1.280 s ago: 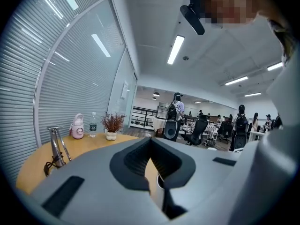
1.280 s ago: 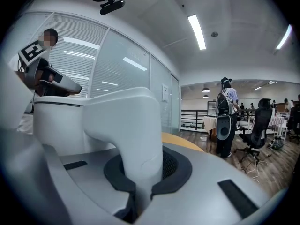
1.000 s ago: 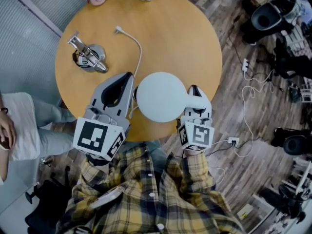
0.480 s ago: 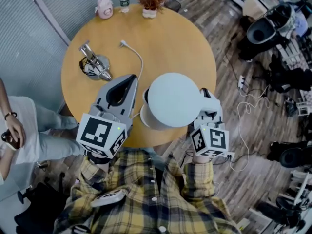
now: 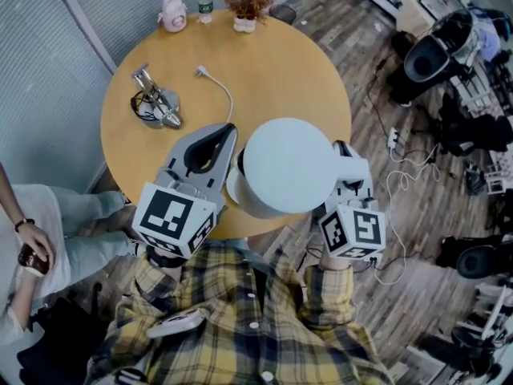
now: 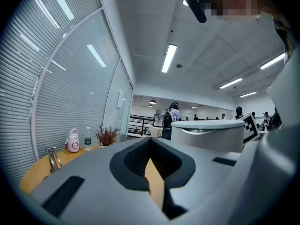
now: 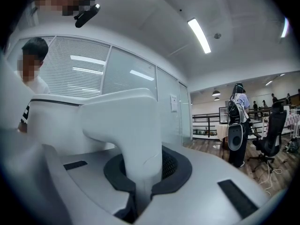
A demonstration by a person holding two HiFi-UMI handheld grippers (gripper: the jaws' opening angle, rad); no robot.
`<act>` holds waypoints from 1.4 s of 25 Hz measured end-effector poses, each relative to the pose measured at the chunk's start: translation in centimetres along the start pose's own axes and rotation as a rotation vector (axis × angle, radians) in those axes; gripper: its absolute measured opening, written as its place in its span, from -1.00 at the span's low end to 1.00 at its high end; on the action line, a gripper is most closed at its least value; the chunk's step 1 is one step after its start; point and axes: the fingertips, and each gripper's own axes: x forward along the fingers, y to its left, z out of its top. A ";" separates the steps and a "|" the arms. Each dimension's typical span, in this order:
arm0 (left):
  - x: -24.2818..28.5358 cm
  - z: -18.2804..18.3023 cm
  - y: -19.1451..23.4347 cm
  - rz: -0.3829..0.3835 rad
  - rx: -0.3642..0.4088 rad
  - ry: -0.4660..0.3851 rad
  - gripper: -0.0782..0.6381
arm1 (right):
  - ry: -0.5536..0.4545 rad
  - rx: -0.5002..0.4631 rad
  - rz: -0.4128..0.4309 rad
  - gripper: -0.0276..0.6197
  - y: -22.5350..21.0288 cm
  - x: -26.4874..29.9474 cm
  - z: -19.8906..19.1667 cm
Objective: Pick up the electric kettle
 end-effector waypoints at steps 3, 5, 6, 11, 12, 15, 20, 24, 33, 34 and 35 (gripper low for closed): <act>-0.2 -0.3 -0.3 -0.005 0.004 -0.005 -0.77 | -0.002 0.002 -0.002 -0.81 -0.1 -0.6 -0.1; -0.2 -0.6 -0.4 -0.008 0.005 -0.006 -0.77 | -0.005 0.000 -0.004 -0.81 -0.1 -0.9 -0.2; -0.2 -0.6 -0.5 -0.011 0.006 -0.005 -0.77 | -0.006 -0.001 -0.004 -0.81 -0.1 -1.0 -0.1; 0.1 -0.1 -1.5 -0.019 0.010 -0.003 -0.77 | -0.007 -0.012 -0.008 -0.81 -0.6 -1.8 0.7; 0.1 -0.1 -1.6 -0.022 0.010 -0.003 -0.77 | -0.007 -0.016 -0.010 -0.81 -0.7 -1.9 0.7; 0.2 -0.7 -1.7 -0.030 0.010 -0.003 -0.77 | -0.006 -0.022 -0.016 -0.81 -0.8 -2.1 0.2; -0.1 -1.8 -2.2 -0.032 0.009 -0.001 -0.77 | -0.001 -0.016 -0.018 -0.81 -1.1 -2.9 -0.7; 0.3 -1.1 -2.4 -0.039 0.011 0.004 -0.77 | -0.004 -0.016 -0.023 -0.81 -1.4 -2.8 0.1; -0.1 -1.1 -2.1 -0.041 0.014 0.000 -0.77 | -0.004 -0.016 -0.033 -0.81 -1.3 -2.9 -0.1; -0.2 -0.9 -2.3 -0.041 0.016 0.001 -0.77 | -0.003 -0.013 -0.032 -0.81 -1.3 -3.1 0.0; -0.3 -0.7 -2.5 -0.042 0.018 0.001 -0.77 | -0.004 -0.011 -0.032 -0.81 -1.3 -3.3 0.2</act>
